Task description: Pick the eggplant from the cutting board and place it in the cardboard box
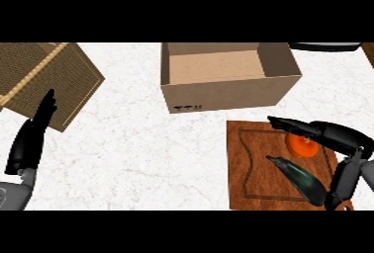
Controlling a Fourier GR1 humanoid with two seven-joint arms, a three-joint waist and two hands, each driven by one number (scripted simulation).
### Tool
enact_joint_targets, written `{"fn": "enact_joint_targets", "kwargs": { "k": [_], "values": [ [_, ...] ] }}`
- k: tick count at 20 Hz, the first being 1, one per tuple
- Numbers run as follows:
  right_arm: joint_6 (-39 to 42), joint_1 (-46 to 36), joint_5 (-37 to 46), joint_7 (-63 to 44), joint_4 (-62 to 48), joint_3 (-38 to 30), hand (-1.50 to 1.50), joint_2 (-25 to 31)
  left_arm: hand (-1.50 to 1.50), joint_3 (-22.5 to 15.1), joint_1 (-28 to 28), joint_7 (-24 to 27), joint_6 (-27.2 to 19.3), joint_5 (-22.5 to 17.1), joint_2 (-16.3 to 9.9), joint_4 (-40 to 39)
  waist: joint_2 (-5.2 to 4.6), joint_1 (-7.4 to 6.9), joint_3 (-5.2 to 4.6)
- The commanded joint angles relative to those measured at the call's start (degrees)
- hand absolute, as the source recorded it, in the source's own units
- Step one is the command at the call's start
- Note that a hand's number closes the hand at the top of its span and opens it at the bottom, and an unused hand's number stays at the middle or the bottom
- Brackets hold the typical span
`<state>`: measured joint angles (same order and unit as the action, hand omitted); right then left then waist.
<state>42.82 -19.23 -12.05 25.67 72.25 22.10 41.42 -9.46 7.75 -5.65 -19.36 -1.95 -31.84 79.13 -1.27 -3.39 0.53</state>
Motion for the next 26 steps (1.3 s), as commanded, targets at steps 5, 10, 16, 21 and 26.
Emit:
{"fn": "enact_joint_targets", "kwargs": {
  "k": [5, 10, 16, 21, 26],
  "values": [
    [3.9, -10.4, 18.1, 14.4, -0.7, 8.2, -1.50, 6.2, 0.00, 0.5, 1.8, 0.8, 1.5, -0.1, 0.0, -2.5, -0.40, -1.55, -0.12],
    [0.1, -14.1, 28.1, 18.2, -0.7, 18.6, -1.50, 7.3, 0.00, 0.5, 1.6, 1.4, 2.0, -0.2, 0.6, -3.3, -0.15, -1.61, -0.30],
    [-2.7, -19.4, 35.2, 24.8, -5.6, 27.7, -1.50, 8.0, 0.00, 2.0, 0.9, 1.7, 4.2, -1.2, -0.9, -3.6, 0.33, -0.85, -0.45],
    [-11.4, -22.9, 41.8, 30.2, -16.9, 33.8, -1.50, 3.4, 0.00, 1.9, 4.5, 0.2, 2.4, 1.0, 0.1, -5.2, 0.02, -0.08, -0.39],
    [-15.4, -25.0, 44.2, 34.9, -23.7, 36.8, -1.50, -0.2, 0.00, 1.4, 3.4, -0.7, 0.9, 2.6, 1.7, -4.8, 0.49, 1.03, -0.42]
  ]
}}
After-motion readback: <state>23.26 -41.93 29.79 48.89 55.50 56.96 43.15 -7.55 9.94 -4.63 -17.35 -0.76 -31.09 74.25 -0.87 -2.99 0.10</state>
